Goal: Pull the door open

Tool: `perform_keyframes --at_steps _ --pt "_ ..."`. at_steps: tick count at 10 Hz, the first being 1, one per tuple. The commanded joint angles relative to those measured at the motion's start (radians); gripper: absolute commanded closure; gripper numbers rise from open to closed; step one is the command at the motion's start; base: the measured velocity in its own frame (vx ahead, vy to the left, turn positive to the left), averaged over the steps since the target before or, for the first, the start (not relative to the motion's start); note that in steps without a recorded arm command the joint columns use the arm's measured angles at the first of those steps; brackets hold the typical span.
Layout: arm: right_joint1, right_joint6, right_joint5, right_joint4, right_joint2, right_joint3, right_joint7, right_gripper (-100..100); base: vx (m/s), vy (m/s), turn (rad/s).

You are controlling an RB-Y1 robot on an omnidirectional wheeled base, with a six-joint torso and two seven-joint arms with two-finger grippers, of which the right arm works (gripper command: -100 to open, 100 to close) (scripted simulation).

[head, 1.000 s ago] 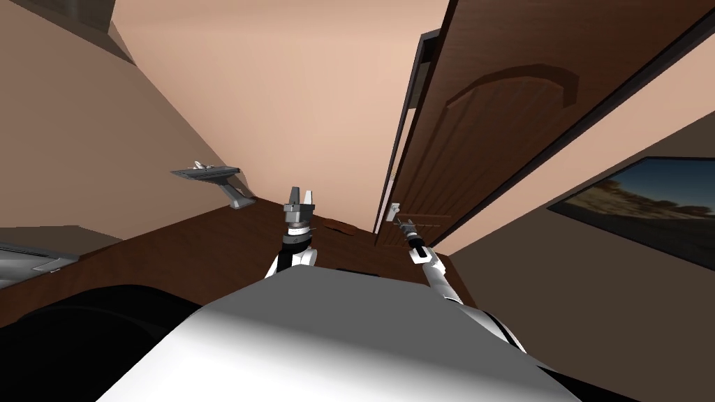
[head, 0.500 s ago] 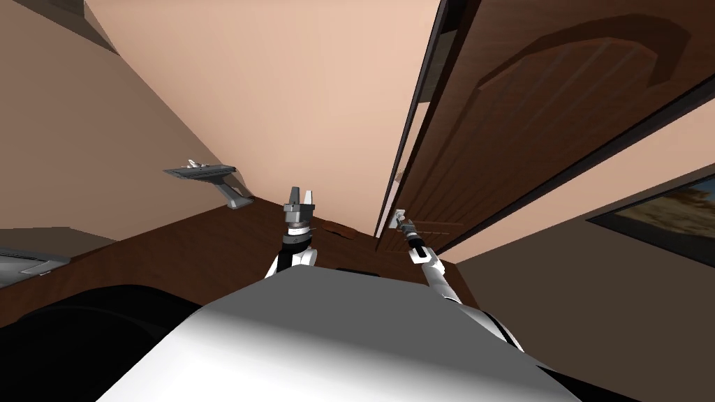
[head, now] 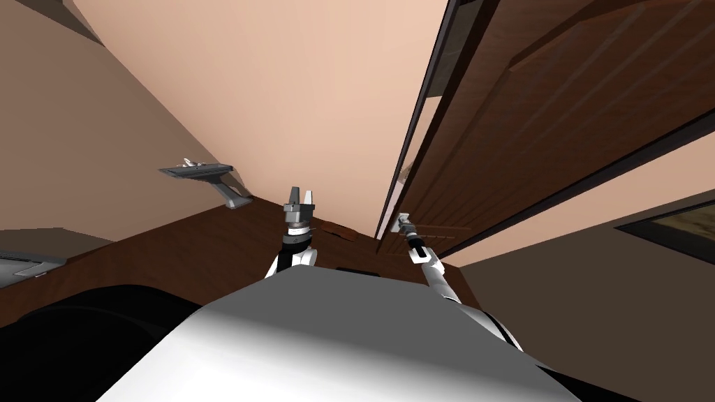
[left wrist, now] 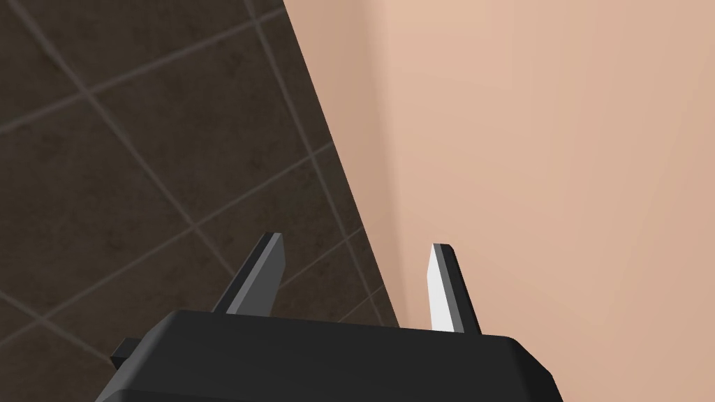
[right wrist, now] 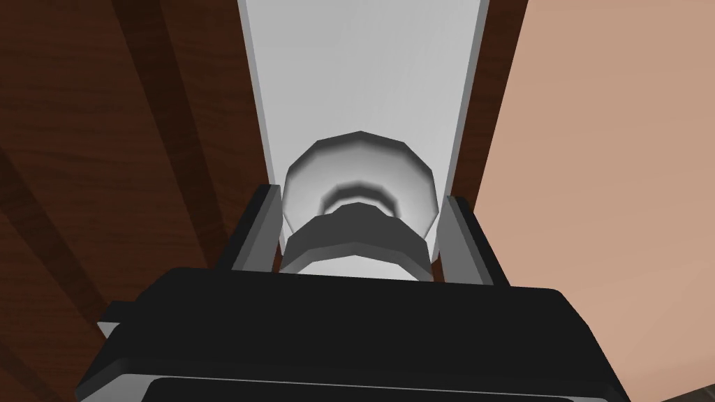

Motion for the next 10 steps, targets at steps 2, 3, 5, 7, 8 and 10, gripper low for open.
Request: perform_keyframes --at_steps 2,3,5,7,8,10 --pt "0.001 0.000 0.000 0.000 0.000 0.000 0.000 100 -0.022 -0.005 0.004" --pt "0.001 0.000 0.000 0.000 0.000 0.000 0.000 100 -0.005 -0.002 0.000" --pt "0.001 0.002 -0.015 0.003 0.000 0.004 -0.037 100 -0.009 -0.013 0.032" --pt "-0.001 0.003 -0.035 0.005 0.000 0.006 -0.082 100 -0.029 -0.039 0.063" --pt "-0.002 0.003 -0.048 0.006 -0.001 0.008 -0.110 100 -0.044 -0.052 0.072" --pt "-0.004 0.004 -0.078 0.008 -0.001 0.012 -0.165 100 -0.049 -0.045 0.085"
